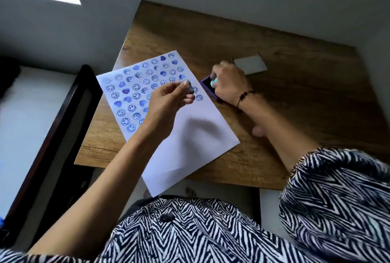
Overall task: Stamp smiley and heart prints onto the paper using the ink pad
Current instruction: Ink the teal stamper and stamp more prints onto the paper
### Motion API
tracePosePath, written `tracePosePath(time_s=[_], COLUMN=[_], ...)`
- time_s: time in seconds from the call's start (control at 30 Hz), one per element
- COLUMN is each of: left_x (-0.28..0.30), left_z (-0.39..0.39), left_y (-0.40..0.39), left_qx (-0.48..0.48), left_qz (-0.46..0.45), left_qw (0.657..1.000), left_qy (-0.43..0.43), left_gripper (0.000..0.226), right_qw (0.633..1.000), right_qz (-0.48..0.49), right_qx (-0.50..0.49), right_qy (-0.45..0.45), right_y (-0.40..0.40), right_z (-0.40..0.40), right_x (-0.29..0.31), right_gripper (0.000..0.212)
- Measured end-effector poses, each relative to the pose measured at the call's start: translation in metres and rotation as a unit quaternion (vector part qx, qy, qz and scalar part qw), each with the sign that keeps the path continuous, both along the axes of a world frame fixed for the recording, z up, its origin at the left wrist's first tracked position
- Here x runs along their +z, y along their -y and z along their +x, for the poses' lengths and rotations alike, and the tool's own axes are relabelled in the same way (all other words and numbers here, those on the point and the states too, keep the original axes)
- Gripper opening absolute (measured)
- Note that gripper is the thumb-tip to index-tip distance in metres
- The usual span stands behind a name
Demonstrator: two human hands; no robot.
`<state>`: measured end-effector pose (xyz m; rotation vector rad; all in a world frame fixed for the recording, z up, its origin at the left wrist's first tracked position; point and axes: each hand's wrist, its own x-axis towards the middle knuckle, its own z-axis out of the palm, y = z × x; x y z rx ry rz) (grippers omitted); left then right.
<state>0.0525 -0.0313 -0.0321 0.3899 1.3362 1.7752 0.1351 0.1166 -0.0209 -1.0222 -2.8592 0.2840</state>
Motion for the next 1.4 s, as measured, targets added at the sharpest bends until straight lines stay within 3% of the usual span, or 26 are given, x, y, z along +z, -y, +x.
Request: tracePosePath(time_s=[0.1, 0.2, 0.37, 0.53, 0.63, 0.73, 0.8, 1.0, 1.4], left_x=[-0.001, -0.002, -0.002, -0.003, -0.005, -0.011, -0.014, -0.03, -0.041], left_z=[-0.006, -0.011, -0.017, -0.027, -0.036, -0.039, -0.039, -0.046, -0.048], left_y=[0.005, 0.01, 0.016, 0.026, 0.038, 0.051, 0.056, 0.059, 0.062], left_qx=[-0.004, 0.009, 0.007, 0.041, 0.086, 0.114, 0.128, 0.15, 0.149], left_qz=[0.006, -0.002, -0.004, -0.022, -0.049, -0.064, -0.071, -0.061, -0.051], left_qw=[1.0, 1.0, 0.999, 0.998, 0.992, 0.982, 0.976, 0.979, 0.974], left_qy=[-0.014, -0.012, -0.036, -0.046, -0.083, -0.137, -0.162, -0.124, -0.162], left_gripper=[0.017, 0.017, 0.018, 0.019, 0.014, 0.025, 0.029, 0.016, 0.013], right_qw=[0.999, 1.0, 1.0, 0.999, 0.991, 0.937, 0.917, 0.946, 0.984], right_qz=[0.023, 0.004, 0.004, -0.026, -0.07, -0.177, -0.234, -0.178, -0.054], right_qx=[-0.014, -0.004, -0.007, -0.027, -0.078, -0.113, -0.087, 0.006, 0.097], right_qy=[-0.036, 0.019, -0.008, 0.039, -0.084, -0.278, -0.311, -0.27, -0.138], right_y=[-0.003, 0.006, -0.004, 0.003, 0.007, 0.047, 0.076, 0.115, 0.122], right_z=[-0.006, -0.001, -0.006, -0.002, -0.002, -0.007, -0.012, -0.022, -0.031], right_x=[0.005, -0.003, 0.009, 0.006, 0.012, 0.01, 0.004, -0.014, -0.028], right_gripper=[0.018, 0.021, 0.018, 0.018, 0.014, 0.014, 0.014, 0.016, 0.017])
